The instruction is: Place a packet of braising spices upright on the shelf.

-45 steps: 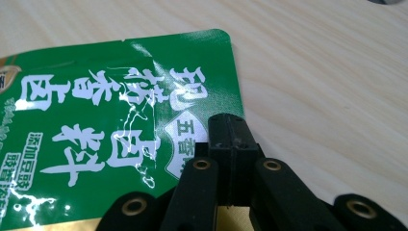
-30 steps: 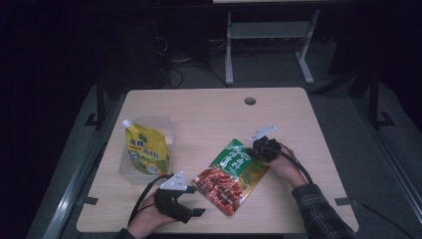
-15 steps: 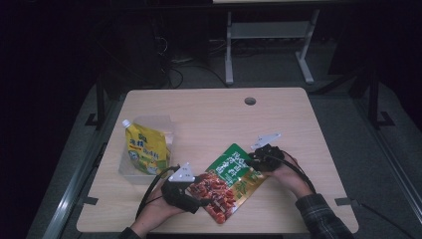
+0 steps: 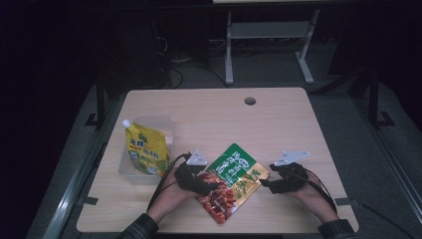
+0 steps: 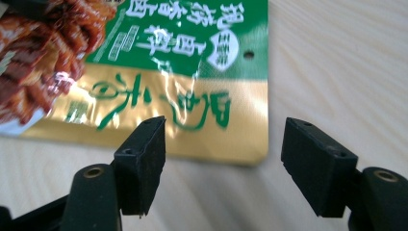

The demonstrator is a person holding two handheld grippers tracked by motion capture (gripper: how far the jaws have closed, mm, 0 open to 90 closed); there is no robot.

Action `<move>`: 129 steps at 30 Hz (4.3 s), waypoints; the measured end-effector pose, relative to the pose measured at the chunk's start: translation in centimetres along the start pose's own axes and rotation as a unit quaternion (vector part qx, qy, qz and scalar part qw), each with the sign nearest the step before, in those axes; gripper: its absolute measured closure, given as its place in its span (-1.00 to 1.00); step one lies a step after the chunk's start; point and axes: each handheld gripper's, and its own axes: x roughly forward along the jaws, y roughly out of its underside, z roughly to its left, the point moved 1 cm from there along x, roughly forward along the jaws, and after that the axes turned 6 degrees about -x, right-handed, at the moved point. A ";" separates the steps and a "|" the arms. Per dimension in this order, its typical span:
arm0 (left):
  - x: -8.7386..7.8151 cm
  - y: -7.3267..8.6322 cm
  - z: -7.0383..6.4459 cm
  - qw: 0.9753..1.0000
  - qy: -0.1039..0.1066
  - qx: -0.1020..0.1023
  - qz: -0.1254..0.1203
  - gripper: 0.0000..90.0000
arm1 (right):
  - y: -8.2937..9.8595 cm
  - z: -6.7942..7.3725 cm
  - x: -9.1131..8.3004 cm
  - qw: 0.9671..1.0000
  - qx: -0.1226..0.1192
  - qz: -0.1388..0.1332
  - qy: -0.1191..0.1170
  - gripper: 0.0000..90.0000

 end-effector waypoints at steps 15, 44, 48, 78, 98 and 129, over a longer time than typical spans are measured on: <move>1.6 0.0 0.4 1.000 -0.007 0.004 0.012 -0.51 | 1.8 0.3 -1.7 1.000 0.015 -0.016 0.013 -0.33; 0.7 -0.7 0.0 1.000 0.012 0.000 0.023 0.99 | 1.2 0.3 -2.5 0.998 0.029 -0.050 0.012 -0.38; -0.4 -1.0 0.2 1.000 0.020 -0.013 -0.014 0.99 | 1.2 0.4 -2.7 0.998 0.040 -0.056 0.007 -0.41; -5.8 -3.1 -0.6 0.989 0.046 -0.042 -0.135 0.99 | -1.7 3.1 0.6 0.983 0.084 -0.125 -0.108 -0.67; -5.4 -2.8 -0.4 0.989 0.047 -0.046 -0.132 0.98 | -3.2 2.8 1.5 0.976 0.071 -0.160 -0.130 0.95; -4.7 1.7 -2.4 0.995 0.091 0.014 -0.049 -0.46 | -7.1 1.2 -0.6 0.983 0.035 -0.141 -0.115 0.98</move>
